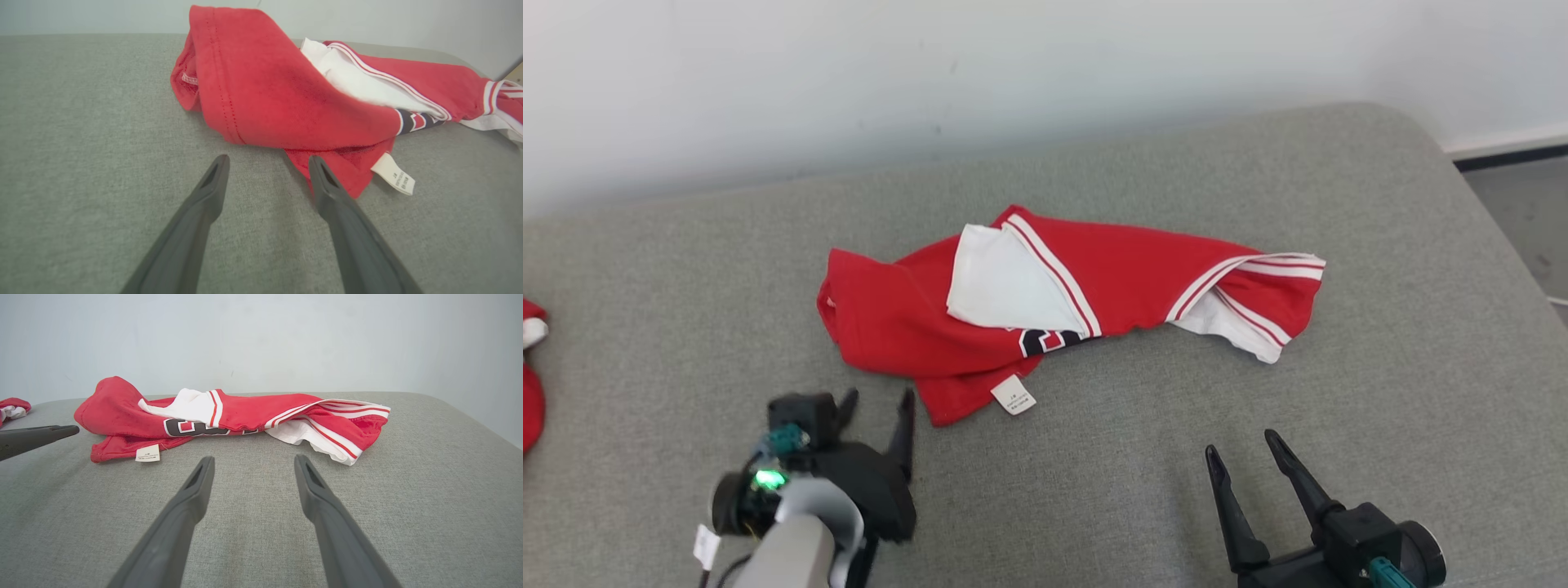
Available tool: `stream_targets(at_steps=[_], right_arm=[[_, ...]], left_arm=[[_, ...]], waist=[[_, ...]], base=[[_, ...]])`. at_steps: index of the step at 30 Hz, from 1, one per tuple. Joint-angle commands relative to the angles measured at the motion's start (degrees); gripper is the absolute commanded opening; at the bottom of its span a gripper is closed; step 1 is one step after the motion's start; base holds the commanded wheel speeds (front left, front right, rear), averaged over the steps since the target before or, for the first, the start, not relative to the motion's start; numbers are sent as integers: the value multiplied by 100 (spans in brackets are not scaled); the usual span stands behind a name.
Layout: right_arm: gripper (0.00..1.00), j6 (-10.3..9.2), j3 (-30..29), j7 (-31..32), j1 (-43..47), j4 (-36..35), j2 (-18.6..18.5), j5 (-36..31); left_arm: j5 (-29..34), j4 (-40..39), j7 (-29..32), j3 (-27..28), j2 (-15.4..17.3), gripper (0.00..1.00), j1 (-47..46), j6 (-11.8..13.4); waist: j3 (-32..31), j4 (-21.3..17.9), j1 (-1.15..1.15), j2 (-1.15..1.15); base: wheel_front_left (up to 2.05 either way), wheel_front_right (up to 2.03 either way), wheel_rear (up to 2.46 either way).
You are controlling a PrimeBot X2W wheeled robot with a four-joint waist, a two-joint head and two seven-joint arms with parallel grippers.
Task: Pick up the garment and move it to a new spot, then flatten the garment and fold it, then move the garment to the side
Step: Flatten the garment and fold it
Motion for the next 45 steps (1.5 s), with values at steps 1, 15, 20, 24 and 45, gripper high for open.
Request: stream_targets(at_steps=[1, 15, 20, 24, 45], right_arm=[[100, 3, -3, -26, 80, -6, 0, 43], [100, 3, 57, -26, 33, -97, 0, 127], [100, 3, 5, -26, -24, -149, 0, 144], [100, 3, -107, -27, -24, -199, 1, 145], [100, 3, -245, -17, 229, -108, -1, 147]], left_arm=[[-106, -59, 64, -48, -15, 100, 124, -6], [-710, -217, 690, -527, -52, 100, 160, 442], [-796, -107, 699, -531, -53, 55, -5, 623], [-878, -141, 552, -495, -49, 0, -39, 558], [-1320, -1941, 239, -43, 463, 0, 1881, 891]], waist=[[-177, 34, 1, 0], [60, -492, 1, 0], [191, -545, 1, 0], [246, -424, 1, 0], [-428, 206, 1, 0]], base=[[0, 0, 0], [0, 0, 0], [0, 0, 0], [0, 0, 0], [0, 0, 0]])
